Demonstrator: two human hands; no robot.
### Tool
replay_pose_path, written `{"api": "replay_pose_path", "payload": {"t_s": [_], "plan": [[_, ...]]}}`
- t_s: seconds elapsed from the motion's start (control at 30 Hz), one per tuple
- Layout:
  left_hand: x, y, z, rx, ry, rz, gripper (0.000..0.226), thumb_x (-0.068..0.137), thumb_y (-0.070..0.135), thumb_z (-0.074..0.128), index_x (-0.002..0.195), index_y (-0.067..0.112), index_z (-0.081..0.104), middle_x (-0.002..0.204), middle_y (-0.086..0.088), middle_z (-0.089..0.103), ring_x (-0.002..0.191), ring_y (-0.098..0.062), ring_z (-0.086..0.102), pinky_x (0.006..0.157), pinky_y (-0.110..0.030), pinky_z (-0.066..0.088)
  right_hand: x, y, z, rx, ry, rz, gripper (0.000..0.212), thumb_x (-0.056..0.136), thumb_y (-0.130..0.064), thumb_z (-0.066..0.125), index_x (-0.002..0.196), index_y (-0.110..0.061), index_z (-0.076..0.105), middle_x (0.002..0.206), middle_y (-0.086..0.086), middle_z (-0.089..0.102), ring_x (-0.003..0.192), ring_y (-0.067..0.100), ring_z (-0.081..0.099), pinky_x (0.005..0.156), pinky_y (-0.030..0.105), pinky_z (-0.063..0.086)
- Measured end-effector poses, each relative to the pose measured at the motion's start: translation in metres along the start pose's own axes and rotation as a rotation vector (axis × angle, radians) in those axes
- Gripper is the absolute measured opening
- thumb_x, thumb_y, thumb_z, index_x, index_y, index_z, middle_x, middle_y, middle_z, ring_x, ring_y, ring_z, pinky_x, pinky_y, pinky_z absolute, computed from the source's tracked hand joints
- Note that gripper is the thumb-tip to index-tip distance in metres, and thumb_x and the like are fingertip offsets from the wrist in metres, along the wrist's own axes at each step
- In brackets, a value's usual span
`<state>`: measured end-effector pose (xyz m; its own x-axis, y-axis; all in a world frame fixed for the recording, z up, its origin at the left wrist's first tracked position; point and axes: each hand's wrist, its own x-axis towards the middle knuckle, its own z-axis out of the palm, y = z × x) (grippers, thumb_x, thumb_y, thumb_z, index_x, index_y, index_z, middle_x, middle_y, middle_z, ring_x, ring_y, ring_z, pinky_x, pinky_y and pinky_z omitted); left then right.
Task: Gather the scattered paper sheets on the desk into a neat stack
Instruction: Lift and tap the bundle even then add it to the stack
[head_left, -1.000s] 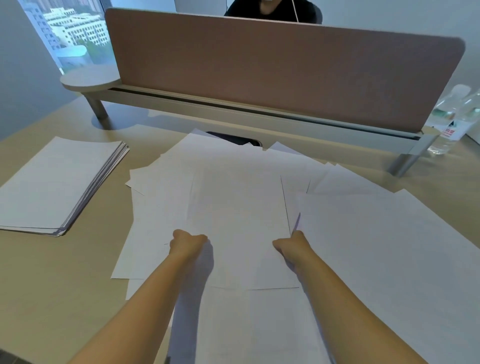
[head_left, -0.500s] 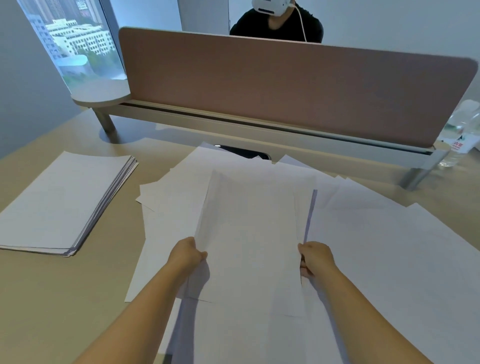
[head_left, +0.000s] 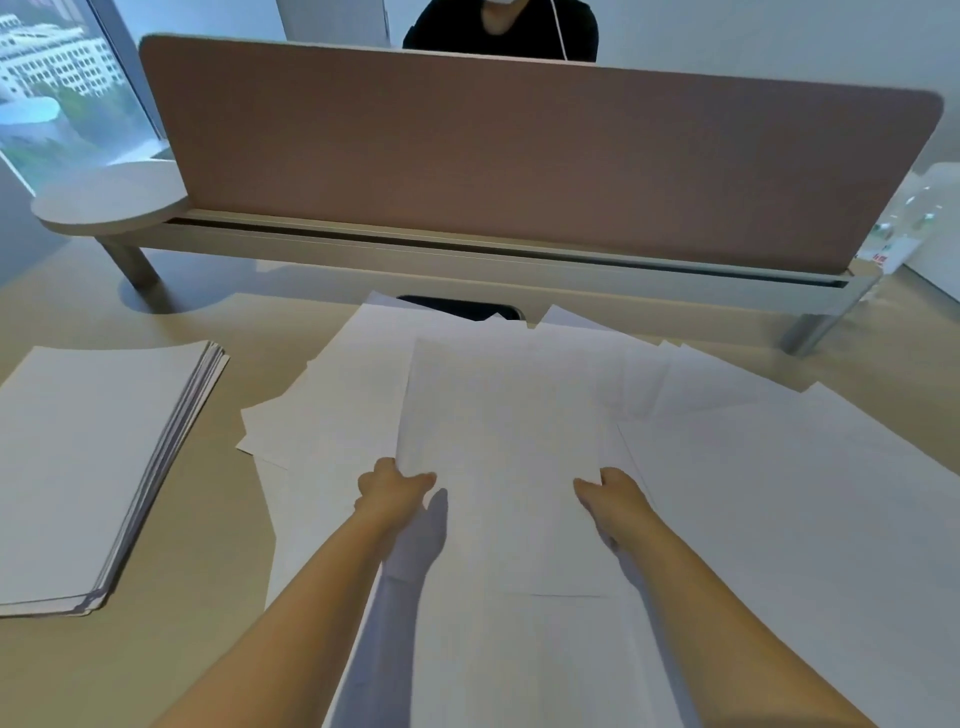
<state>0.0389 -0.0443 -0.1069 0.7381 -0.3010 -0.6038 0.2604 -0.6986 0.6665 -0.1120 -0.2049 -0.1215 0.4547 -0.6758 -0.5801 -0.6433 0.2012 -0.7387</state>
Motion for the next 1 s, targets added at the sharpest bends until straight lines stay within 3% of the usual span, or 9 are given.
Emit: {"api": "replay_pose_path", "payload": {"t_s": [0.03, 0.13, 0.3, 0.37, 0.43, 0.63, 0.73, 0.83, 1.0], "plan": [[0.000, 0.001, 0.001, -0.059, -0.019, -0.013, 0.054, 0.088, 0.023, 0.058, 0.132, 0.001, 0.036, 0.133, -0.019, 0.042, 0.117, -0.040, 0.049, 0.099, -0.048, 0.045, 0.000, 0.000, 0.004, 0.007, -0.016, 0.001, 0.010, 0.093, -0.009, 0.047, 0.099, -0.016, 0.043, 0.095, -0.004, 0.045, 0.087, 0.019, 0.051, 0.082, 0.028, 0.043], [0.001, 0.000, -0.005, -0.111, -0.032, -0.018, 0.045, 0.089, 0.013, 0.055, 0.127, -0.006, 0.042, 0.123, -0.024, 0.053, 0.105, -0.035, 0.055, 0.094, -0.042, 0.047, 0.000, -0.002, 0.011, -0.041, 0.000, -0.040, 0.014, 0.088, 0.004, 0.045, 0.084, -0.008, 0.051, 0.083, 0.002, 0.051, 0.077, 0.019, 0.051, 0.077, 0.029, 0.045], [-0.016, 0.007, -0.023, -0.111, -0.067, 0.107, 0.030, 0.088, -0.001, 0.049, 0.118, -0.002, 0.052, 0.101, -0.012, 0.055, 0.094, -0.029, 0.050, 0.081, -0.034, 0.042, -0.022, -0.024, 0.000, 0.184, 0.055, -0.145, 0.024, 0.086, 0.010, 0.044, 0.094, -0.005, 0.061, 0.088, 0.008, 0.059, 0.087, 0.024, 0.054, 0.088, 0.032, 0.045], [-0.027, 0.020, -0.031, -0.172, -0.031, 0.179, 0.026, 0.088, -0.002, 0.049, 0.114, 0.004, 0.053, 0.102, -0.011, 0.055, 0.096, -0.031, 0.051, 0.082, -0.037, 0.044, -0.036, -0.042, -0.005, 0.223, 0.085, -0.213, 0.020, 0.086, 0.009, 0.047, 0.093, -0.002, 0.062, 0.100, 0.017, 0.063, 0.101, 0.033, 0.057, 0.102, 0.045, 0.039], [-0.038, 0.036, -0.042, -0.235, -0.005, 0.256, 0.027, 0.089, -0.001, 0.050, 0.114, 0.007, 0.053, 0.107, -0.011, 0.056, 0.101, -0.033, 0.053, 0.089, -0.043, 0.047, -0.048, -0.060, -0.010, 0.256, 0.139, -0.287, 0.023, 0.085, 0.009, 0.048, 0.107, 0.014, 0.055, 0.118, 0.028, 0.057, 0.115, 0.046, 0.049, 0.104, 0.057, 0.034], [-0.071, 0.077, -0.070, -0.399, 0.077, 0.441, 0.026, 0.090, -0.004, 0.047, 0.113, 0.005, 0.056, 0.112, -0.013, 0.060, 0.107, -0.034, 0.055, 0.097, -0.046, 0.045, -0.092, -0.114, -0.030, 0.208, 0.204, -0.446, 0.022, 0.087, 0.003, 0.053, 0.107, 0.006, 0.061, 0.110, 0.023, 0.064, 0.104, 0.040, 0.059, 0.093, 0.045, 0.047], [-0.087, 0.092, -0.077, -0.467, 0.100, 0.499, 0.024, 0.090, -0.006, 0.046, 0.108, 0.006, 0.056, 0.109, -0.013, 0.060, 0.098, -0.031, 0.056, 0.086, -0.042, 0.047, -0.105, -0.130, -0.036, 0.202, 0.204, -0.492, 0.019, 0.086, 0.001, 0.054, 0.103, 0.006, 0.060, 0.111, 0.026, 0.063, 0.086, 0.029, 0.059, 0.090, 0.047, 0.049], [-0.096, 0.097, -0.079, -0.495, 0.082, 0.549, 0.031, 0.090, -0.008, 0.045, 0.119, 0.001, 0.053, 0.106, -0.010, 0.058, 0.097, -0.027, 0.055, 0.081, -0.036, 0.044, -0.112, -0.136, -0.041, 0.227, 0.196, -0.508, 0.022, 0.087, 0.000, 0.054, 0.107, 0.007, 0.059, 0.115, 0.026, 0.062, 0.104, 0.040, 0.059, 0.092, 0.047, 0.048], [-0.093, 0.088, -0.079, -0.457, 0.032, 0.574, 0.031, 0.085, -0.003, 0.058, 0.115, 0.003, 0.055, 0.111, -0.013, 0.061, 0.101, -0.031, 0.058, 0.089, -0.042, 0.048, -0.112, -0.126, -0.044, 0.349, 0.155, -0.459, 0.038, 0.084, 0.001, 0.061, 0.121, 0.004, 0.054, 0.120, 0.018, 0.059, 0.113, 0.035, 0.055, 0.086, 0.032, 0.042]]}}
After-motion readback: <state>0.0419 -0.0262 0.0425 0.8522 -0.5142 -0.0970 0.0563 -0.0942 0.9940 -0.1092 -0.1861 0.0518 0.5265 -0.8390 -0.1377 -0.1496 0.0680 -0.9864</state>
